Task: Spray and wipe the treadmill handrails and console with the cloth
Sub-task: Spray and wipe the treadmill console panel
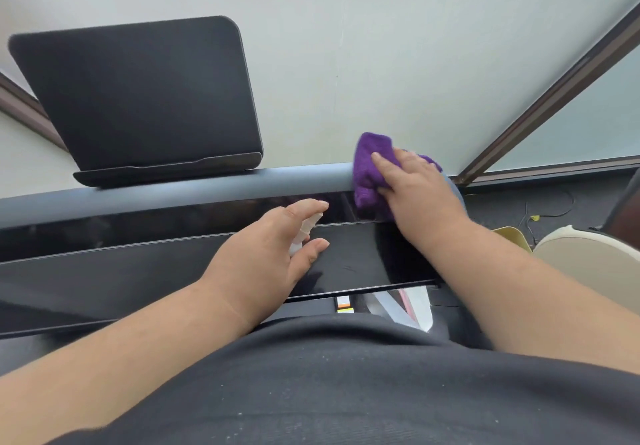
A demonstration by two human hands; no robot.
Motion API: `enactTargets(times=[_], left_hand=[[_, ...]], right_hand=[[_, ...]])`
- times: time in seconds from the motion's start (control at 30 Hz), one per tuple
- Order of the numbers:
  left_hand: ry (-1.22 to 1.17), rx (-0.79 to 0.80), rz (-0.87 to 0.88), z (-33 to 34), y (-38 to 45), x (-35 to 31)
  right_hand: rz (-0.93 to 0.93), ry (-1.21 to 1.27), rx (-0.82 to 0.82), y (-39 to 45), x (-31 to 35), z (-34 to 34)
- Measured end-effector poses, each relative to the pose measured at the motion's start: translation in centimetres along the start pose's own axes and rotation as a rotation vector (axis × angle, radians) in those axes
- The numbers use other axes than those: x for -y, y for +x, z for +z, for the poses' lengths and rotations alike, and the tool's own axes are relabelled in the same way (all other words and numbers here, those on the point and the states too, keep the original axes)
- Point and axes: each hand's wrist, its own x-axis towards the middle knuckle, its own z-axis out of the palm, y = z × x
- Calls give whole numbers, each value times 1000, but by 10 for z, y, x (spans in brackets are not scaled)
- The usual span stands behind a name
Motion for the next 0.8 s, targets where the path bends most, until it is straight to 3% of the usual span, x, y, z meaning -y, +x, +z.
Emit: enactTargets(times=[0.17,0.23,0.33,0.4,0.57,0.8], left_hand=[[4,-28,-5,-4,-3,3],[9,-28,4,-5,-5,3],[19,-20,17,-2,-5,2],[34,-15,28,0,-4,1],[37,8,36,5,1,-2],[1,41,51,14,9,-10]], right_hand=[[84,179,-46,0,11,-9],[-11,274,-78,2,43,-3],[-261,57,27,7,86,22],[-288,-120,92,11,93,34],[-169,-55,45,13,49,26],[261,21,21,-11,-37,-14]])
